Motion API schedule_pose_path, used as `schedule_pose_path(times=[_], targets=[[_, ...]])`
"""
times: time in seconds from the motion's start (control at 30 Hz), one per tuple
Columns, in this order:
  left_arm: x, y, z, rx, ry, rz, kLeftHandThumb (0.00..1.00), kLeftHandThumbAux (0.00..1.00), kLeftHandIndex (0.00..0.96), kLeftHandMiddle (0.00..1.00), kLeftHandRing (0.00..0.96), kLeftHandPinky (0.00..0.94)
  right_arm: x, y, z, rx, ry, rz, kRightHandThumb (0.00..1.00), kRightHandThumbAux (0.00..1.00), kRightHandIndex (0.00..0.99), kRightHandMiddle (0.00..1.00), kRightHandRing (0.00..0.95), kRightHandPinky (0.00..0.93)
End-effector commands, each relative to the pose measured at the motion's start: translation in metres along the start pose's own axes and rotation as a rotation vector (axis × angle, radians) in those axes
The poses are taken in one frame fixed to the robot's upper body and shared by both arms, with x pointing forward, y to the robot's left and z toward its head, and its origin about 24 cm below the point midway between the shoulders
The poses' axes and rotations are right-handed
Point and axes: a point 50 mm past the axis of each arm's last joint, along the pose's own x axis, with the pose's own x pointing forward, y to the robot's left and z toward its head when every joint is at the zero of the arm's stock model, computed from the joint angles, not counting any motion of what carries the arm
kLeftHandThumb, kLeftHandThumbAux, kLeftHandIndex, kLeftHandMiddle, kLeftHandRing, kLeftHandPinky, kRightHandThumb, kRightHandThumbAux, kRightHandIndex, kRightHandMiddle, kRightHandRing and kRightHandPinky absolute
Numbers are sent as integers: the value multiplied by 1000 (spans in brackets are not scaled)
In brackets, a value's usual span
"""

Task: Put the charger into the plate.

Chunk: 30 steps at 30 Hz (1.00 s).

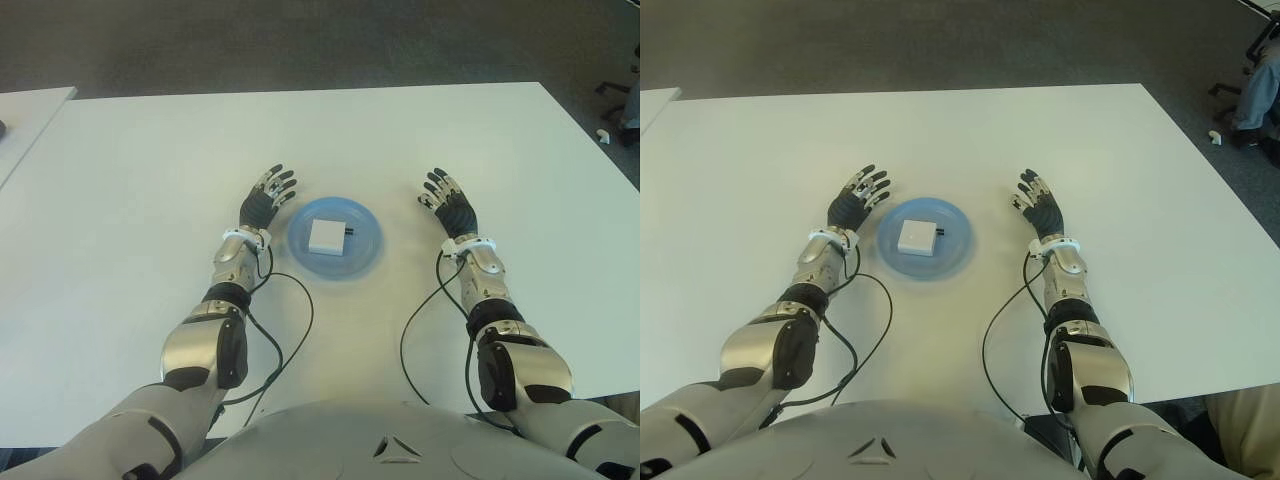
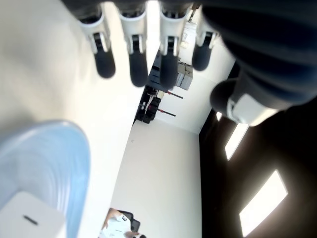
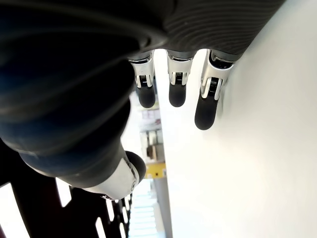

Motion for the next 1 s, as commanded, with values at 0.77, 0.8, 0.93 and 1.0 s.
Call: schedule_pose_path(times=[0.77, 0.8, 0.93, 1.0], targets=[[-18, 13, -7, 319, -19, 125, 0, 569, 0, 0, 0, 0, -21, 17, -42, 20, 158, 37, 0, 779, 35, 39, 33, 53], [-17, 13, -6, 316, -20, 126, 0, 569, 0, 0, 0, 0, -21, 18, -42, 19, 159, 39, 0, 775, 36, 39, 33, 49], [-17, 14, -6, 306, -18, 129, 0, 576, 0, 0, 0, 0, -22, 19, -43, 15, 163, 45, 0, 763, 36, 39, 31, 39], [-16, 14, -6, 299, -16, 131, 0, 581, 0, 0, 0, 0, -22, 20, -43, 13, 166, 48, 0, 757, 36, 40, 30, 38]])
